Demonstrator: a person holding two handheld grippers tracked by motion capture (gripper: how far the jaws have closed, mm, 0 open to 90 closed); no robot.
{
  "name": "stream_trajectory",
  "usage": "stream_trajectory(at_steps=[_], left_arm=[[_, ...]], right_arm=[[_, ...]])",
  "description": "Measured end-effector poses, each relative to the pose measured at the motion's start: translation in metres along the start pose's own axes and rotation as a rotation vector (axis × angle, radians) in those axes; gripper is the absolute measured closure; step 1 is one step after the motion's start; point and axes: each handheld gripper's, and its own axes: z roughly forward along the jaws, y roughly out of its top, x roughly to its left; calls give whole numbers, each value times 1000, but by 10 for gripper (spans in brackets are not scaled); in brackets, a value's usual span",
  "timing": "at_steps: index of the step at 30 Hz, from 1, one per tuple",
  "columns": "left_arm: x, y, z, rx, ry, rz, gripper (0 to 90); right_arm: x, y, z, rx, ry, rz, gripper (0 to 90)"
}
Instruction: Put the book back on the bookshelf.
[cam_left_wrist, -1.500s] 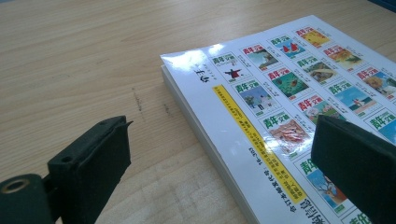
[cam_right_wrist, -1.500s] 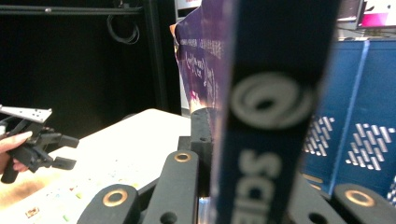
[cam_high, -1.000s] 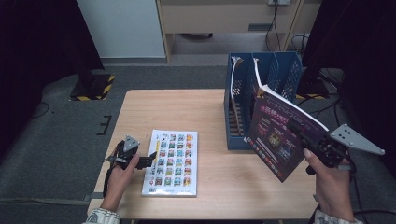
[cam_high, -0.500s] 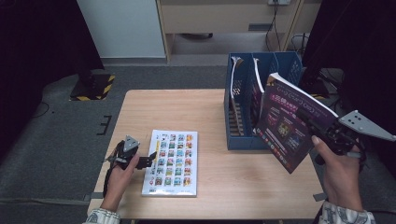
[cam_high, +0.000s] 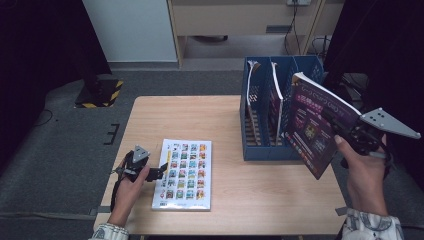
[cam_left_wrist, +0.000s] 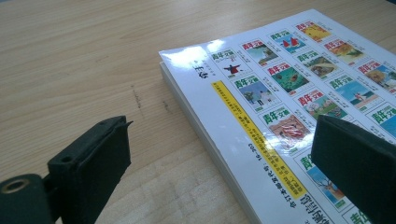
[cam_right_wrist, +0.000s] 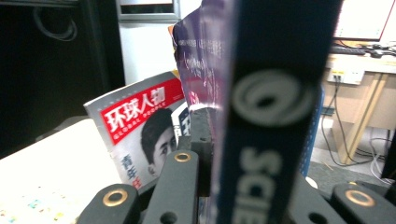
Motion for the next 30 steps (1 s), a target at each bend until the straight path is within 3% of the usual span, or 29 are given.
stream_trajectory(at_steps=[11, 17, 24, 30], left_arm=[[0, 0, 0, -1, 1, 2, 44], [0, -1, 1, 1, 1, 0, 44], [-1, 0, 0, -1, 1, 7, 44], [1, 0, -1, -7, 2, -2, 43]], right_arm=[[-5, 8, 42, 9, -101, -28, 841], [-8, 13, 68, -8, -156, -1, 841], [-8, 15, 96, -6, -203, 2, 841], [-4, 12, 115, 5, -209, 4, 841]])
